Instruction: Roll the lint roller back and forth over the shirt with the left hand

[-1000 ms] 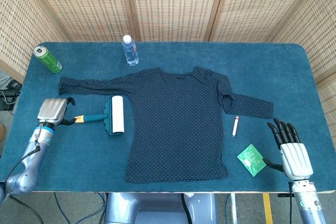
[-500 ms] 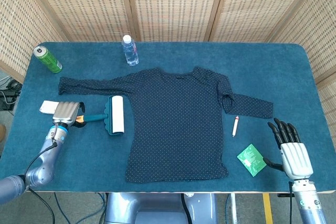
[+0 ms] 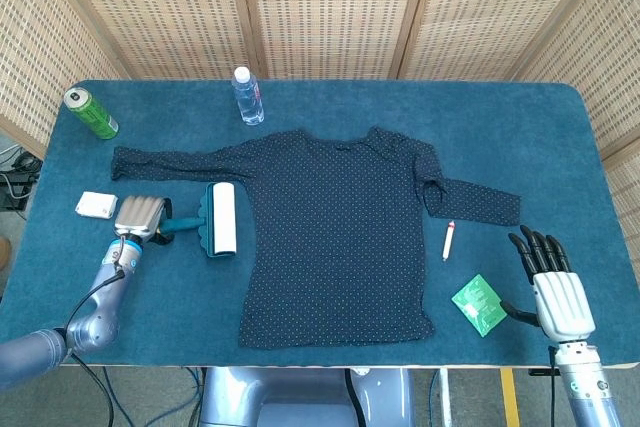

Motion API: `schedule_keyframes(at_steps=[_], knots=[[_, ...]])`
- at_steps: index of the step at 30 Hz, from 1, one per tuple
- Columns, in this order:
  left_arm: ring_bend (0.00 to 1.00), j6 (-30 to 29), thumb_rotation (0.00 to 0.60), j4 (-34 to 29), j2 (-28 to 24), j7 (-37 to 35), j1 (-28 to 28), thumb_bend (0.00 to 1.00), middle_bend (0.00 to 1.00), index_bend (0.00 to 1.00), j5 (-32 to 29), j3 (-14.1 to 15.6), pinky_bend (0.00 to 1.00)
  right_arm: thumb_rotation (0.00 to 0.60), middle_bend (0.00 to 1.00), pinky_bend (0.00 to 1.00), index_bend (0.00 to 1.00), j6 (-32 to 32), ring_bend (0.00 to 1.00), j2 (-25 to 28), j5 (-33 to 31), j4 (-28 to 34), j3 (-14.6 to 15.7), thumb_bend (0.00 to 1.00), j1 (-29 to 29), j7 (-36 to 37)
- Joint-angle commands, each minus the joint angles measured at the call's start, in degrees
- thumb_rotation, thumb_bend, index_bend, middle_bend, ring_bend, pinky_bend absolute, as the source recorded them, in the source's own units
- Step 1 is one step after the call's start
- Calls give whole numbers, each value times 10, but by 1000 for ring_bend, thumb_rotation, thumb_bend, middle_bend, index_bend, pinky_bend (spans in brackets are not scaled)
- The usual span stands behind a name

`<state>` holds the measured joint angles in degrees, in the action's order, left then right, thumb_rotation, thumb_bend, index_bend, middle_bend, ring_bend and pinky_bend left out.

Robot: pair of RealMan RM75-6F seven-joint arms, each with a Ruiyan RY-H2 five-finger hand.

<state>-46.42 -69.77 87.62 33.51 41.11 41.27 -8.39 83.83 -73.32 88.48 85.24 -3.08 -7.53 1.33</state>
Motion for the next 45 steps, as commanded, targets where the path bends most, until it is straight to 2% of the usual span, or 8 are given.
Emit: schedule_keyframes(at_steps=[1, 5, 9, 16, 22, 29, 37, 45], knots=[[712, 1, 600, 5, 5, 0, 3, 286, 870, 464, -3, 3, 657, 600, 0, 0, 0, 0, 0, 0, 0, 0, 0, 30, 0, 0], [712, 2, 600, 16, 14, 3, 6, 310, 869, 484, -7, 8, 657, 600, 0, 0, 0, 0, 0, 0, 0, -1, 0, 30, 0, 1], [712, -1, 600, 24, 21, 3, 7, 501, 876, 560, -7, 11, 657, 600, 0, 0, 0, 2, 0, -1, 2, -1, 0, 30, 0, 2], [715, -36, 600, 8, 15, 5, 6, 601, 887, 811, 18, 12, 657, 600, 0, 0, 0, 8, 0, 2, 5, 1, 0, 30, 1, 14], [715, -55, 600, -75, -51, 36, 20, 606, 888, 849, 34, 7, 657, 600, 0, 0, 0, 8, 0, 4, 6, 2, 0, 30, 1, 19], [715, -31, 600, -170, -128, 102, 59, 602, 888, 864, -13, 10, 656, 600, 0, 0, 0, 4, 0, 6, 1, -1, -1, 30, 1, 24], [715, -19, 600, -182, -138, 134, 95, 581, 888, 864, -45, 18, 655, 600, 0, 0, 0, -5, 0, 5, -11, -7, -6, 30, -1, 28], [715, 2, 600, -146, -107, 165, 141, 544, 888, 866, -71, 30, 655, 600, 0, 0, 0, -28, 0, -2, -37, -22, -13, 30, -7, 26]])
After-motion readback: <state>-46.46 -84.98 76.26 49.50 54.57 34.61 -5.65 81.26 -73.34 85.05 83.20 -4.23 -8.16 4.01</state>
